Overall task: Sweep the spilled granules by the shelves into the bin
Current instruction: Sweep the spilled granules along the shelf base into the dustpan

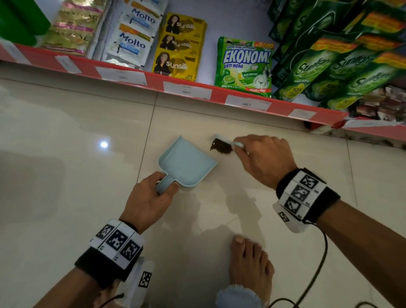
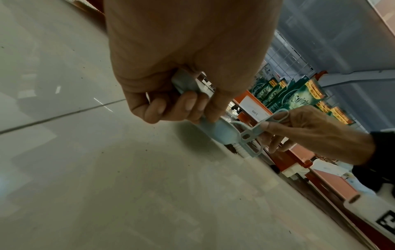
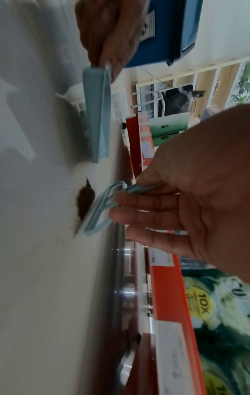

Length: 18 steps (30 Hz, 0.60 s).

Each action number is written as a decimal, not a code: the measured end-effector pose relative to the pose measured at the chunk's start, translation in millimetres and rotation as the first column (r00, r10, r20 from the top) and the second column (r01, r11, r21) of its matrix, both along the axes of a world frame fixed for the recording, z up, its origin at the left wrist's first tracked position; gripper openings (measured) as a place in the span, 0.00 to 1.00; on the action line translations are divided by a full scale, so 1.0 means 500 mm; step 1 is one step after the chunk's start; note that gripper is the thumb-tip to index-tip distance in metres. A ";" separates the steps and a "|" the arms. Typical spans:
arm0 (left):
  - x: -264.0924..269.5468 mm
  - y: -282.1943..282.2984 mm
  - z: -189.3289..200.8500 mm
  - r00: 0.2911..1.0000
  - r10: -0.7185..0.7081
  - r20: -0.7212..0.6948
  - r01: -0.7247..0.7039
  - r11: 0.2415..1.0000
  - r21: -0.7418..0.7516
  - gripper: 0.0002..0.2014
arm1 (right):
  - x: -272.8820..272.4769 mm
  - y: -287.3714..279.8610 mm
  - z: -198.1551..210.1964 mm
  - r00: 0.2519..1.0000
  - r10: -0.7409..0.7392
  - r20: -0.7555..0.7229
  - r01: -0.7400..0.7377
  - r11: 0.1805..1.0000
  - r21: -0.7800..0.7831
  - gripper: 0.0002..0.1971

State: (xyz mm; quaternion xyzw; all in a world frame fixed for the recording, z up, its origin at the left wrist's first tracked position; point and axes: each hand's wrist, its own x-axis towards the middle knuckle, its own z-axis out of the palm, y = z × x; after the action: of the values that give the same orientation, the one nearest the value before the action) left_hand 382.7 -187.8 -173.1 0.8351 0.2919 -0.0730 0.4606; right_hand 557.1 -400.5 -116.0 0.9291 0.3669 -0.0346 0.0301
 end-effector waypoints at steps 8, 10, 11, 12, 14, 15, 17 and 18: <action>0.009 -0.004 -0.003 1.000 -0.030 0.009 0.030 1.000 0.003 0.10 | 0.107 0.044 -0.014 0.984 -0.146 0.098 0.154 0.985 -0.076 0.12; 0.009 -0.005 -0.002 0.999 -0.039 0.013 0.039 0.999 0.005 0.10 | 0.103 0.049 -0.033 0.995 -0.097 0.007 0.098 0.992 -0.084 0.12; 0.007 -0.004 -0.001 0.999 -0.037 0.011 0.037 0.999 0.002 0.10 | 0.096 0.047 -0.039 0.998 -0.047 -0.050 0.043 0.996 -0.074 0.12; 0.006 -0.002 -0.001 1.000 -0.029 0.008 0.029 1.000 -0.005 0.10 | 0.086 0.042 -0.042 0.994 0.011 -0.108 -0.017 0.999 -0.049 0.13; 0.000 0.005 -0.002 1.000 -0.007 0.005 0.007 1.000 -0.011 0.10 | 0.063 0.022 -0.038 0.973 0.115 -0.201 -0.113 0.993 0.021 0.16; -0.003 0.009 -0.003 1.000 0.001 0.004 -0.001 1.000 -0.009 0.10 | 0.053 0.010 -0.033 0.965 0.143 -0.221 -0.135 0.990 0.049 0.17; -0.007 0.012 -0.005 1.000 0.012 0.006 -0.012 1.000 -0.013 0.10 | 0.042 -0.017 -0.019 0.969 0.153 -0.193 -0.135 0.986 0.101 0.17; -0.008 0.013 -0.006 1.000 0.017 0.005 -0.017 1.000 -0.019 0.11 | 0.041 -0.032 -0.012 0.979 0.136 -0.154 -0.115 0.983 0.140 0.17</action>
State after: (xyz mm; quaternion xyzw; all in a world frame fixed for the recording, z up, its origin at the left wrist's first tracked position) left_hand 378.7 -181.4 -176.0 0.8283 0.2971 -0.0697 0.4698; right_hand 577.6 -416.4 -121.8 0.8981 0.4277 -0.0845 -0.0586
